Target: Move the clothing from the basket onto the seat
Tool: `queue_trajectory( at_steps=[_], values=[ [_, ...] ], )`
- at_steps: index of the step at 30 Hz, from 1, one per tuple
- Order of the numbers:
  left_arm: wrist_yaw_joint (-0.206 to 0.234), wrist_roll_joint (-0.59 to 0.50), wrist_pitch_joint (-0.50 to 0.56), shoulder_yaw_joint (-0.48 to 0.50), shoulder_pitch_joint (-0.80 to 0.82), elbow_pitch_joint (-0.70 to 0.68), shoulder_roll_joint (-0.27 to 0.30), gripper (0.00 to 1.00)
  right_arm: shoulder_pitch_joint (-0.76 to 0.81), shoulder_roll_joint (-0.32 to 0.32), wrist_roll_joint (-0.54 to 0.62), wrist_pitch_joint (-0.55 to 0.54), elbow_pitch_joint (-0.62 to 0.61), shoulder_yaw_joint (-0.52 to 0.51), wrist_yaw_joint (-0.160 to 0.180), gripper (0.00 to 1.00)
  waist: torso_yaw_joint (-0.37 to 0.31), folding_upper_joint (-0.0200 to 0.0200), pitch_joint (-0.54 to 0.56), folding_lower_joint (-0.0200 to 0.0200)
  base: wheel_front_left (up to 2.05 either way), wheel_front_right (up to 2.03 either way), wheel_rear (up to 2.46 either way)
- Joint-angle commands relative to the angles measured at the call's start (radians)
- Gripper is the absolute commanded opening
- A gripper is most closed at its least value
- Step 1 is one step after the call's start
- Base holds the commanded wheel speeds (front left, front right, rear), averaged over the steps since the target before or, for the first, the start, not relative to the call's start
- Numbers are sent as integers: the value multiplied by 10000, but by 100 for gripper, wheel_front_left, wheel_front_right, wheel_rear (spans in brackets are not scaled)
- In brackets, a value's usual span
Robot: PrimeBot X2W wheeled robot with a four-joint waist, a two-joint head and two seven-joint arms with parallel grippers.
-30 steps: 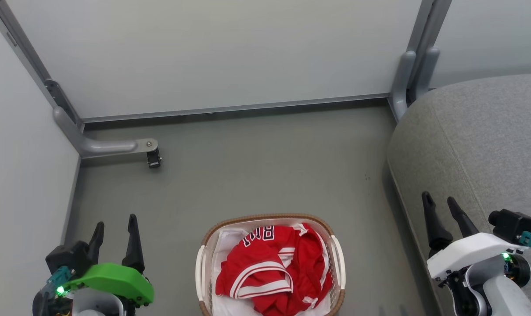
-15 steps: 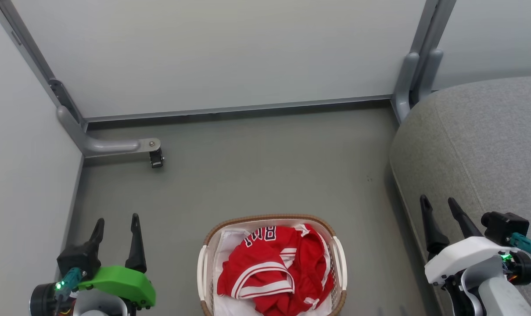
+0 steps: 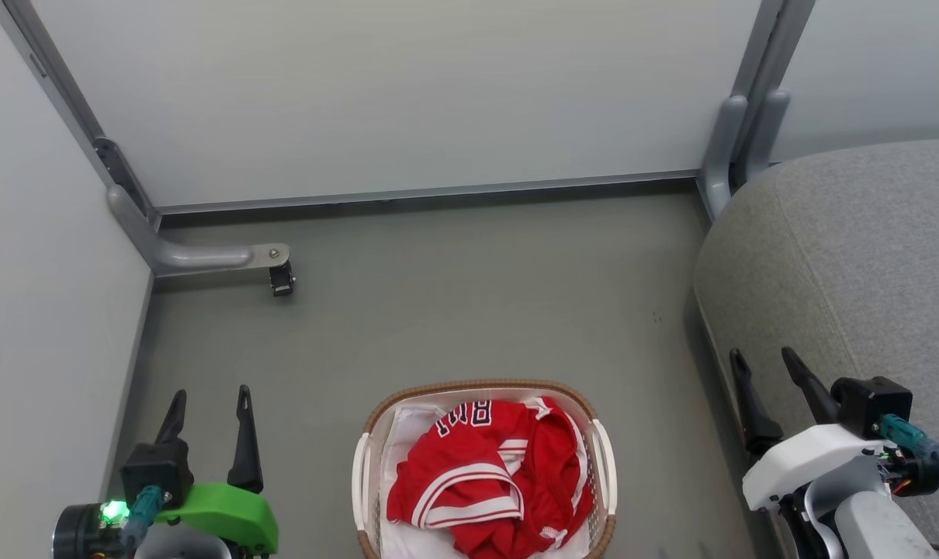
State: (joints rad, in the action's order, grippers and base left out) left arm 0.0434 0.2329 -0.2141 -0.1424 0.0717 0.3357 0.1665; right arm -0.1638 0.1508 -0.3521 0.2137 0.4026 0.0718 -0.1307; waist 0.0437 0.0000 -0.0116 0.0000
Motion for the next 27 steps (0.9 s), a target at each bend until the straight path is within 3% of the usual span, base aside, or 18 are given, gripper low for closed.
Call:
queue_trajectory(
  at_steps=[1, 27],
  values=[
    [4, -258, -103, 23, -51, -52, -33, 100, -91, 57, 234, 104, -8, 16, 0, 100, 7, 0, 2, 0, 0, 0, 0],
    [-343, -2036, -520, 616, -443, 94, -604, 100, 5, 57, 1781, 529, 156, 194, 1, 100, -24, 0, -121, 0, 0, 0, 0]
  ],
)
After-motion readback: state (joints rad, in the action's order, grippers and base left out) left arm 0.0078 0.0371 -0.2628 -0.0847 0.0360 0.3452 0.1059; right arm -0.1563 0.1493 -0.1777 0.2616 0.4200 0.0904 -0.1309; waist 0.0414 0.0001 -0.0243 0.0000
